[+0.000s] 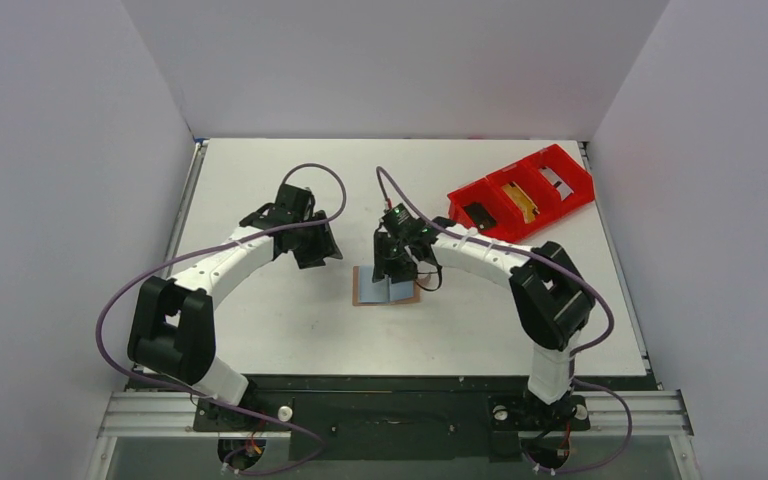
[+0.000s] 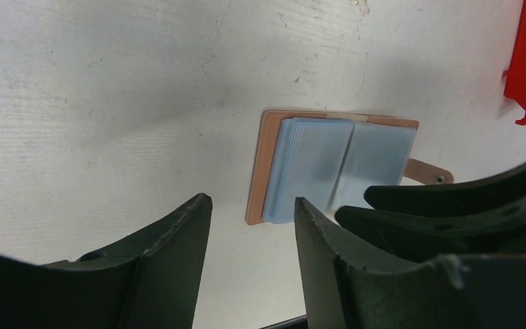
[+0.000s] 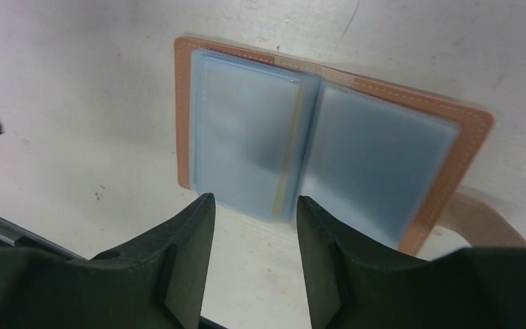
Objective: Take the credit cards out of the card holder
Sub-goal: Remove the credit card from the card holder.
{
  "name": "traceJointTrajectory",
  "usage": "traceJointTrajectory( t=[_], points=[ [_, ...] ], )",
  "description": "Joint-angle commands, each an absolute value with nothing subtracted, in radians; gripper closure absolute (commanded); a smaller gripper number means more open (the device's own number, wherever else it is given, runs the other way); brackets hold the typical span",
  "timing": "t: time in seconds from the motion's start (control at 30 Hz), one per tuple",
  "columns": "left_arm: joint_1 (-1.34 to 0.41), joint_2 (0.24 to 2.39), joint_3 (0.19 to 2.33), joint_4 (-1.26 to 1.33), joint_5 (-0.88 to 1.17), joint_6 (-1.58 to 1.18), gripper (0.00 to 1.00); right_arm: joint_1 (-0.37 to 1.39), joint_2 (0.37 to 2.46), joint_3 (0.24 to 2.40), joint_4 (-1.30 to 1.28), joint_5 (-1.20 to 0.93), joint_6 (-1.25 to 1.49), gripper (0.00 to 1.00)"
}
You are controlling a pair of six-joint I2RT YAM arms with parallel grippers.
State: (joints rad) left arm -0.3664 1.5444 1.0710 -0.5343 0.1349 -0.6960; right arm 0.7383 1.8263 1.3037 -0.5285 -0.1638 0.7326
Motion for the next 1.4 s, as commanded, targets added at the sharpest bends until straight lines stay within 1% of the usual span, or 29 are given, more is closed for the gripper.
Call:
traceJointTrajectory(
  t=[0.0, 0.37, 0.57, 0.7, 0.73, 0.77, 0.8, 0.97, 1.07, 1.37],
  points=[
    [-0.363, 1.526, 1.077, -0.510, 0.132, -0.683, 0.54, 0.750, 1.896, 1.371, -0.498, -0.183, 0.700, 0.56],
    [-0.339, 1.521, 1.093, -0.526, 0.140, -0.672, 0.54, 0.751, 2.046, 1.493, -0.560, -0.144, 0.629, 0.53],
    [-0.337, 1.530, 1.082, -0.517, 0.161, -0.680, 0.54, 0.751, 2.094, 1.525, -0.582, -0.143, 0.613, 0.56],
    [-0.337, 1.541, 1.062, -0.504, 0.173, -0.688, 0.54, 0.749, 2.104, 1.509, -0.585, -0.145, 0.610, 0.61],
    [-0.338, 1.544, 1.059, -0.494, 0.181, -0.695, 0.54, 0.748, 2.104, 1.495, -0.583, -0.147, 0.612, 0.64],
    [-0.340, 1.544, 1.050, -0.488, 0.186, -0.699, 0.54, 0.747, 2.102, 1.488, -0.575, -0.153, 0.615, 0.67],
    [-0.340, 1.544, 1.044, -0.475, 0.200, -0.707, 0.54, 0.742, 2.097, 1.467, -0.569, -0.160, 0.621, 0.75],
    [-0.366, 1.563, 1.015, -0.441, 0.224, -0.720, 0.55, 0.713, 2.072, 1.371, -0.474, -0.252, 0.646, 0.89],
    [-0.388, 1.585, 1.017, -0.419, 0.242, -0.731, 0.55, 0.698, 2.059, 1.330, -0.425, -0.293, 0.664, 1.00],
    [-0.456, 1.668, 1.091, -0.399, 0.261, -0.746, 0.62, 0.639, 2.036, 1.212, -0.258, -0.432, 0.737, 1.00]
  ],
)
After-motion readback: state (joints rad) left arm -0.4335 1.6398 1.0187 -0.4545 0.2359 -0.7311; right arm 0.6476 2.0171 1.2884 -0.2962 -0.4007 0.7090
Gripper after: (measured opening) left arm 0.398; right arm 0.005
